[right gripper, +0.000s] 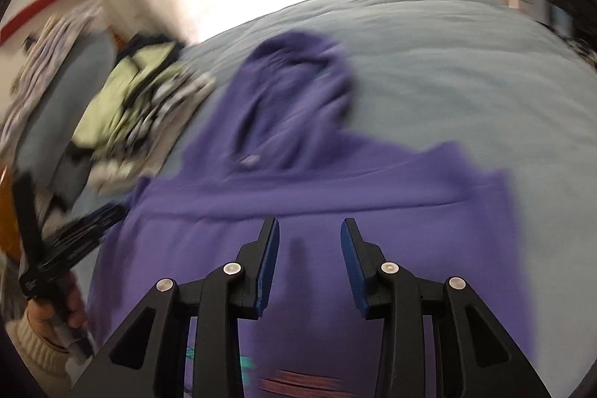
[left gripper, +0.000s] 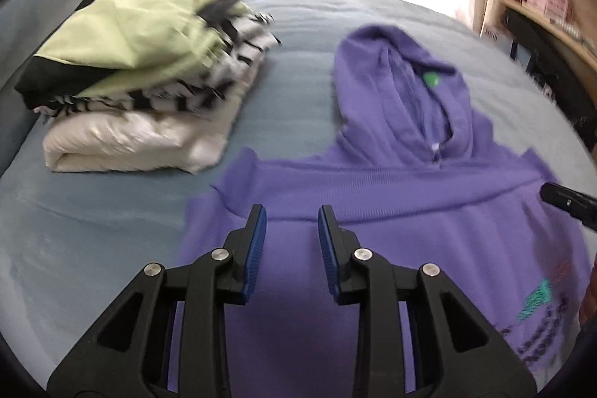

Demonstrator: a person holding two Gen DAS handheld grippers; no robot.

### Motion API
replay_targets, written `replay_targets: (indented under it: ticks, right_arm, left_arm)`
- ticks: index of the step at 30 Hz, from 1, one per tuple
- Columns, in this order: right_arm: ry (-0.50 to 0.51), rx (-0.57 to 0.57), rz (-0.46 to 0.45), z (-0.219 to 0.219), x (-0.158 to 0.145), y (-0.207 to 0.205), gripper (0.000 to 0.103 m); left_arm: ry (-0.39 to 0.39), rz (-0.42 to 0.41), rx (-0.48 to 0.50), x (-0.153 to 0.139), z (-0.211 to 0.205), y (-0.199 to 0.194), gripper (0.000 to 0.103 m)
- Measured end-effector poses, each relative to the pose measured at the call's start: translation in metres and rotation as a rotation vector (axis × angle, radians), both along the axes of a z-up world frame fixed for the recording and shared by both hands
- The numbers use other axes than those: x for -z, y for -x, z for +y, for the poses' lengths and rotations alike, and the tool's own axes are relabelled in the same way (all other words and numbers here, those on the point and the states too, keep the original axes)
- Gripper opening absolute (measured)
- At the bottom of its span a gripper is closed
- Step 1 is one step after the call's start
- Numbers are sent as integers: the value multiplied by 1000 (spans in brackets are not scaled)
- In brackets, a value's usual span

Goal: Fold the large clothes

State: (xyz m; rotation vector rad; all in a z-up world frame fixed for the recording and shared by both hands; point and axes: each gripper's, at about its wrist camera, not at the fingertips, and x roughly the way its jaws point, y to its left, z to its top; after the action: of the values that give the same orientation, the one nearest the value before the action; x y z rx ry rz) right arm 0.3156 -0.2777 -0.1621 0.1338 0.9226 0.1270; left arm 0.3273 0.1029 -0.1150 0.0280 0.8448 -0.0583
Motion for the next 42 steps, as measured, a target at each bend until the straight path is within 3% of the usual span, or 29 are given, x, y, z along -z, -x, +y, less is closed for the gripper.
replay_targets:
  ticks: [2, 4, 7, 10, 11, 12, 13, 16, 20, 23, 25, 27, 29, 31, 33, 36, 38, 42]
  right_arm:
    - [44, -9, 9, 8, 15, -7, 36]
    - [81, 22, -36, 3, 23, -13, 31]
    - [33, 78, -43, -26, 26, -29, 20]
    - [221, 259, -40, -69, 32, -40, 21]
    - [173, 301, -23, -93, 36, -40, 21]
    - [48, 319, -19, -116, 39, -36, 13]
    - [-14, 332, -19, -128, 39, -32, 10]
    - [9, 344, -32, -129, 28, -19, 9]
    - [-12, 304, -28, -98, 12, 17, 18]
    - [-84, 232, -14, -65, 9, 48, 18]
    - [-82, 195, -15, -38, 10, 76, 21]
    - [-59, 177, -32, -17, 13, 101, 31]
    - [-28, 164, -42, -4, 18, 123, 39]
    - [8, 171, -24, -7, 28, 140, 41]
    - [12, 212, -25, -24, 36, 159, 41]
    - [33, 324, -29, -62, 38, 179, 38]
    - [25, 353, -28, -77, 37, 187, 35]
    - [28, 396, -23, -83, 34, 205, 35]
  left_arm:
    - [-46, 36, -34, 21, -7, -10, 26]
    - [-34, 38, -59, 32, -1, -15, 26]
    - [-6, 13, -87, 35, 8, -28, 26]
    - [-20, 25, -133, 40, 21, -46, 23]
    - [3, 42, -141, 43, 28, -50, 22]
    - [26, 49, -144, 44, 31, -52, 22]
    - [26, 46, -143, 45, 32, -52, 22]
    - [5, 33, -133, 40, 28, -47, 22]
    - [7, 27, -142, 17, 28, -19, 22]
    - [39, 17, -125, 2, 24, 26, 22]
    - [61, 33, -133, -1, 23, 55, 22]
    - [115, 71, -131, 5, 21, 89, 22]
    - [122, 97, -139, 15, 18, 114, 22]
    - [88, 97, -152, 26, 17, 138, 22]
    - [102, 65, -168, 28, 24, 151, 22]
    - [101, 72, -220, 28, 37, 153, 22]
    - [55, 75, -269, 27, 44, 153, 22]
    - [91, 78, -307, 24, 60, 157, 22]
